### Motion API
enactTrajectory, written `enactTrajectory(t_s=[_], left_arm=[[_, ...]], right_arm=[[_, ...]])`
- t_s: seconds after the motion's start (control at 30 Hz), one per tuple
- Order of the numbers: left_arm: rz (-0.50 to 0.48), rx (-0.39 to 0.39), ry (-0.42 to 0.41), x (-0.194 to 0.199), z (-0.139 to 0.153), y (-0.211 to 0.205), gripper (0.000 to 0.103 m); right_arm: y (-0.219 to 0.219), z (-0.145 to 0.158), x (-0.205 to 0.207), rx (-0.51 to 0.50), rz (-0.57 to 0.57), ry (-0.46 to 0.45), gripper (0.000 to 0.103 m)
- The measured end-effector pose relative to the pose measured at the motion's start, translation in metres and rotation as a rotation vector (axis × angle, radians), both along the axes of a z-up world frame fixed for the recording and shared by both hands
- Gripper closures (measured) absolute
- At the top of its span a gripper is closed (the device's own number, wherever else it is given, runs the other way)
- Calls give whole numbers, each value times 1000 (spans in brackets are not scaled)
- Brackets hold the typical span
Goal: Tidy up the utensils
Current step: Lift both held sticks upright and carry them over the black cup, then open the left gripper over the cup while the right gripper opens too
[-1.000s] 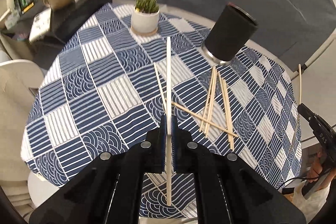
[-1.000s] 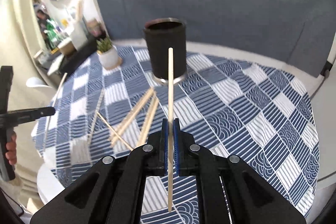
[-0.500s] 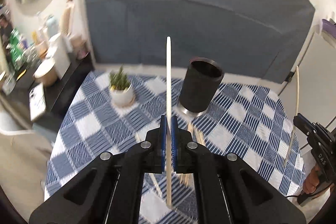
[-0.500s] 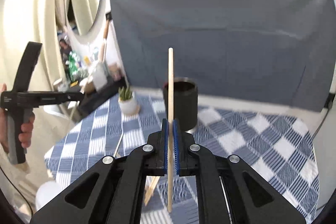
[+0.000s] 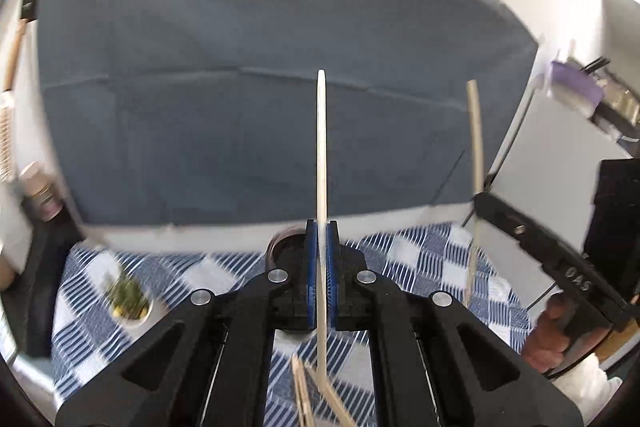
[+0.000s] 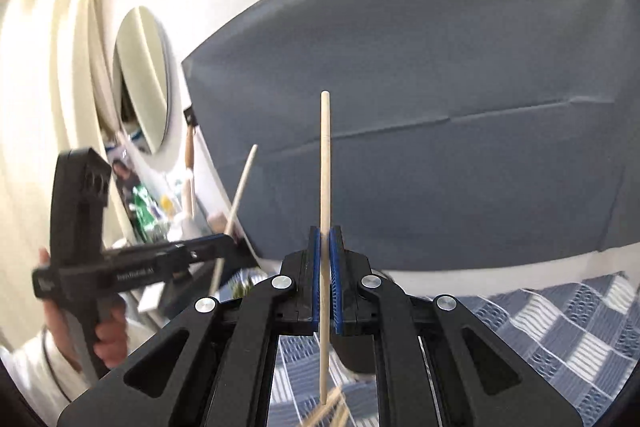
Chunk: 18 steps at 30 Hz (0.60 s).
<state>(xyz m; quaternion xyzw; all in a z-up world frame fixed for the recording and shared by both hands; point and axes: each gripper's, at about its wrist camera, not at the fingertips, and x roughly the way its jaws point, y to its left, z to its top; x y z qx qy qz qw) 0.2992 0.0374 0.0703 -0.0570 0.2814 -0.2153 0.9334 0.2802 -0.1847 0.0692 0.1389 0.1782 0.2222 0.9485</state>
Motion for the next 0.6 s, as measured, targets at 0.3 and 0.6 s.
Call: enactTrajectory(t_s=[0.3,0.6], left_arm=[[-67,-163,-48,70,-26,11,98],[-56,-227,-61,106,-58,10,98]], right_arm=[[8,-23,69,65,-69,39,98],[24,-56,115,69,-72,74,98]])
